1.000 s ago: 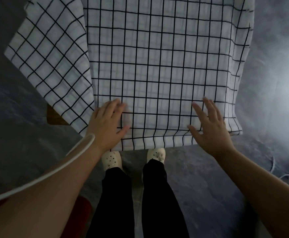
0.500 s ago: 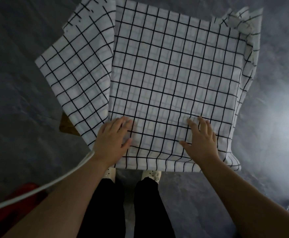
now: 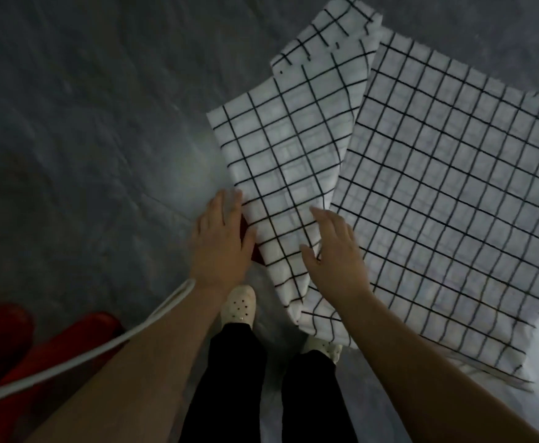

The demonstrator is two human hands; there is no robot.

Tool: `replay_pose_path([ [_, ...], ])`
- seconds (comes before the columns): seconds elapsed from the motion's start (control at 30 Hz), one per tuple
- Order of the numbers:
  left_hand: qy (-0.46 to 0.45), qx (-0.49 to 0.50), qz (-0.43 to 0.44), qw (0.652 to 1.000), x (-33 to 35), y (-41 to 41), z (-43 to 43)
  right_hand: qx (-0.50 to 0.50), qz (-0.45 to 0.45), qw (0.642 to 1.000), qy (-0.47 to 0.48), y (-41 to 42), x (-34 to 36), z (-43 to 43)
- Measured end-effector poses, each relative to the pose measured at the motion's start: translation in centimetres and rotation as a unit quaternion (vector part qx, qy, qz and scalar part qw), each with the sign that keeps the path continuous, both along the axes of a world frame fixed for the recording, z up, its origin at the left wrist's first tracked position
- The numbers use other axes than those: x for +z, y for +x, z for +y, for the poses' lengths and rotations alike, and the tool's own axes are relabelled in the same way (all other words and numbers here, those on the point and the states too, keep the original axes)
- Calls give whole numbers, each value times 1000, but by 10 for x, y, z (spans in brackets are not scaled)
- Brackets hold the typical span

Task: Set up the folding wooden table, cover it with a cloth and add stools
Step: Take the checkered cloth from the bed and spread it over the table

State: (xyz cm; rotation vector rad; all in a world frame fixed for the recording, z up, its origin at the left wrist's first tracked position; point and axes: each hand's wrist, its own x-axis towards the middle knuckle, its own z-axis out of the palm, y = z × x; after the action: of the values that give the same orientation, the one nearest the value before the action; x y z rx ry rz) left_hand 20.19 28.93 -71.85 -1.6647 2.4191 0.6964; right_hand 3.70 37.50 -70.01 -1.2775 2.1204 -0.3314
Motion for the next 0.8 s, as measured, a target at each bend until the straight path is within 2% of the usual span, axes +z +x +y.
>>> replay_pose_path([
  [0.1, 43, 35, 32, 998, -5, 0, -21, -68, 9, 998, 11, 18, -7, -24],
  [0.2, 94, 72, 138, 983, -12, -11, -37, -138, 27, 990, 11, 21, -11, -31],
  [0.3, 140, 130, 239, 952, -20, -19, -47, -181, 21, 983, 7, 18, -14, -31],
  [0.43, 205, 200, 316, 904, -28, -20, -52, -160, 17, 987, -1, 15, -16, -27],
  [0.53, 198, 228, 335, 893, -25, -18, -53, -146, 17, 989, -9, 18, -16, -27],
  [0.8, 125, 230, 346, 901, 4, 16, -50, -115, 8, 992, -59, 43, -8, -37],
])
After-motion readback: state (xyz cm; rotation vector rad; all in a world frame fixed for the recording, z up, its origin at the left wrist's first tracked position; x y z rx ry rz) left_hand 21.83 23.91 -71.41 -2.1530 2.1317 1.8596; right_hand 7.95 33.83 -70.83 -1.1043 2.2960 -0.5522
